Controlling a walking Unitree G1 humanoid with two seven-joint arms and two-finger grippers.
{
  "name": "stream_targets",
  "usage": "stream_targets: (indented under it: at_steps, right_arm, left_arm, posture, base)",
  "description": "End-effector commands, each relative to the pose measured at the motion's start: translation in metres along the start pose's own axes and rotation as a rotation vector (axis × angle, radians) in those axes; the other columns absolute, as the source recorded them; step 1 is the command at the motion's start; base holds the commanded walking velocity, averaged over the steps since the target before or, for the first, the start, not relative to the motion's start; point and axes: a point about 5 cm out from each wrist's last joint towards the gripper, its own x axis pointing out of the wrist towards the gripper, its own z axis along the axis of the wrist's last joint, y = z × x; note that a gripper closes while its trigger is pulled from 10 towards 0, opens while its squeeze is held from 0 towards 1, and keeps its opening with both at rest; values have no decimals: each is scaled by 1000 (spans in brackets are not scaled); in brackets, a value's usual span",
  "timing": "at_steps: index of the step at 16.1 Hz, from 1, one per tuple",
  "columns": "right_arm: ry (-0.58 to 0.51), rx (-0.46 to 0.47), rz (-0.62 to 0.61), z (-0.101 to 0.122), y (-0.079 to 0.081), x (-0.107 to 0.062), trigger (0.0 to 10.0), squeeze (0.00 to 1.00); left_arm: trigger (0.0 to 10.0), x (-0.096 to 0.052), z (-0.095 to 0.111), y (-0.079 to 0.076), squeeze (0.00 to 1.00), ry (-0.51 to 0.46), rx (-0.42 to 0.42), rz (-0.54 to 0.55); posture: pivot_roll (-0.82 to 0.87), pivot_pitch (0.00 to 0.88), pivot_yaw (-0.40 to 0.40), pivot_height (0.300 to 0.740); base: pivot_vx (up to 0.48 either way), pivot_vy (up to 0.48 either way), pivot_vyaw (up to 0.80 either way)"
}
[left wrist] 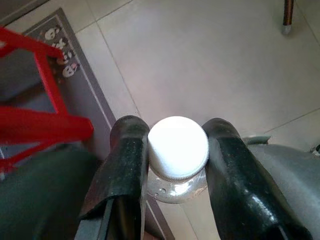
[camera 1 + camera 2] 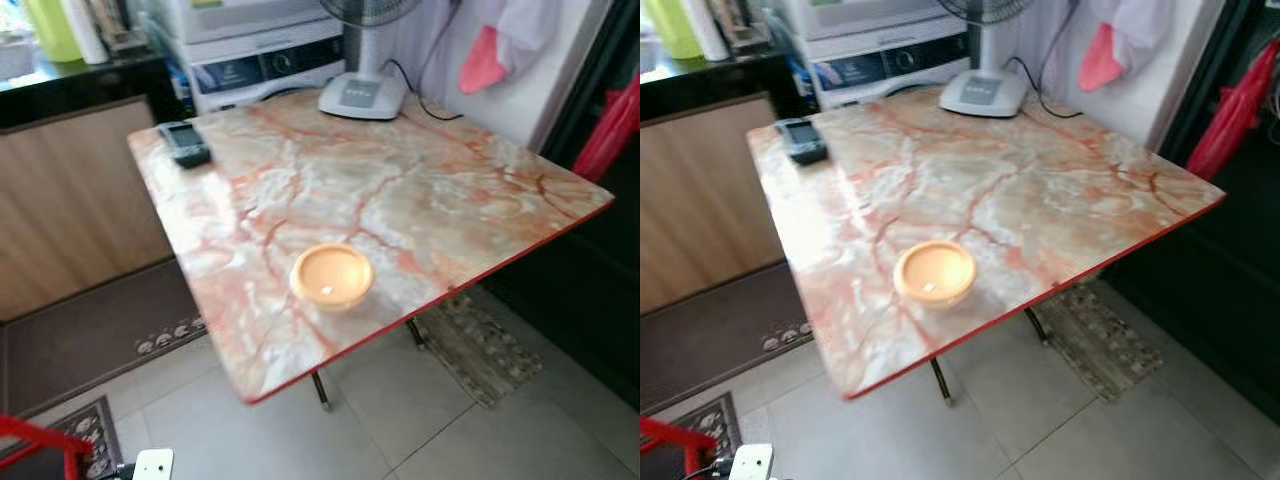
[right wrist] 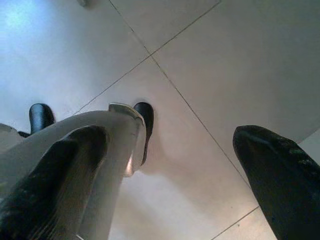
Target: Restocking fridge
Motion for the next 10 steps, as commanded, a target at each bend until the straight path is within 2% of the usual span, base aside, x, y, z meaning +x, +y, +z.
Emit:
stream_targets:
  at_steps: [1,5,10]
  right_arm:
    - [27,5,-1,-8,1,-1,10000,0]
    - [19,4,-4,-4,-1,-1,10000,0]
    - [5,17,-10,0,-2,0,10000,0]
  left_arm:
    - [10000,-3,-9,2,0,25,-12,7]
    - [10000,-3,-8,4,0,26,-3,14]
    - [10000,0,-2,-2,0,24,10,15]
  posture:
    - [76,7,4,740]
    - [77,61,-3,740]
    - [92,110,-9,740]
  base:
    - [-311,0,0]
    - [-304,0,0]
    - [0,0,0]
